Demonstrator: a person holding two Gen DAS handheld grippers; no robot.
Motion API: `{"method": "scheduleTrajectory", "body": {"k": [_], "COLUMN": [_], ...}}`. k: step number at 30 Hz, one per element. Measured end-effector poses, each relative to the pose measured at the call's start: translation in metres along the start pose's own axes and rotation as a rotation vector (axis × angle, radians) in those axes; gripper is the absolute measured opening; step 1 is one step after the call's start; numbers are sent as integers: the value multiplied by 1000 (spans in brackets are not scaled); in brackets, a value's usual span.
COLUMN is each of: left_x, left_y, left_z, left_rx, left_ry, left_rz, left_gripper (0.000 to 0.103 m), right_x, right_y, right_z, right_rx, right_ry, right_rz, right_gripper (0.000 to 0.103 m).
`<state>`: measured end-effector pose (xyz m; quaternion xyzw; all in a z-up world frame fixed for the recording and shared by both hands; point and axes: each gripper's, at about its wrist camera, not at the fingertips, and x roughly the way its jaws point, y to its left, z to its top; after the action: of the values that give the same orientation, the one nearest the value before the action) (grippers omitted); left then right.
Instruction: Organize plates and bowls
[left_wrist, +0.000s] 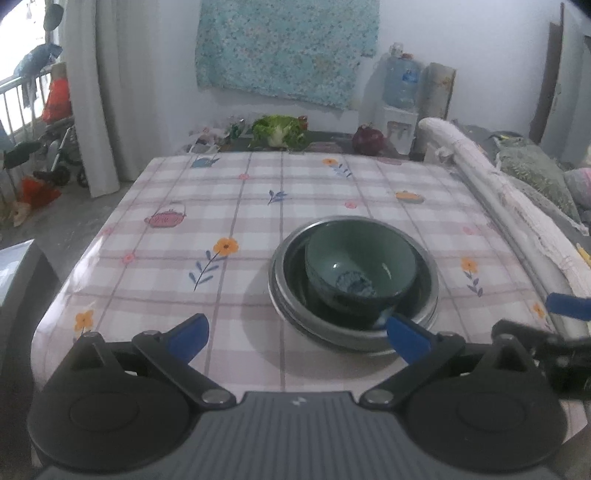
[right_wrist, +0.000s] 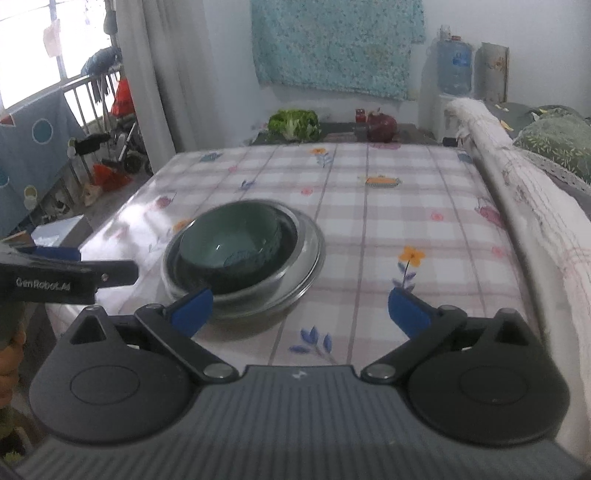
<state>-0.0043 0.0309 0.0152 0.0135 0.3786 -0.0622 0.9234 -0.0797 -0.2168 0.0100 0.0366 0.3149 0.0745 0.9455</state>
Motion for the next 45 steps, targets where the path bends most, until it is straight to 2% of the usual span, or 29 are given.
{"method": "scheduleTrajectory", "body": {"k": [5, 10, 18, 31, 45], "left_x": [-1, 5, 19, 27, 31], "left_y": [-1, 1, 5, 6, 3], "left_z": [-6, -9, -12, -12, -16], "left_rx": [8, 24, 10, 8, 19], "left_ry": [-2, 26, 88, 136, 168], "left_rz": [64, 89, 129, 114, 108], "left_gripper": [103, 103, 103, 103, 103], "right_x": [-2, 4, 22, 31, 32], "right_y": [14, 21, 29, 45, 41], "right_z": [-12, -16, -15, -12, -15], "right_rx": [5, 2, 18, -32, -9], "right_ry": [21, 40, 89, 113, 132], "right_rz": [-26, -47, -33, -73, -58], "right_gripper": [102, 102, 102, 102, 102]}}
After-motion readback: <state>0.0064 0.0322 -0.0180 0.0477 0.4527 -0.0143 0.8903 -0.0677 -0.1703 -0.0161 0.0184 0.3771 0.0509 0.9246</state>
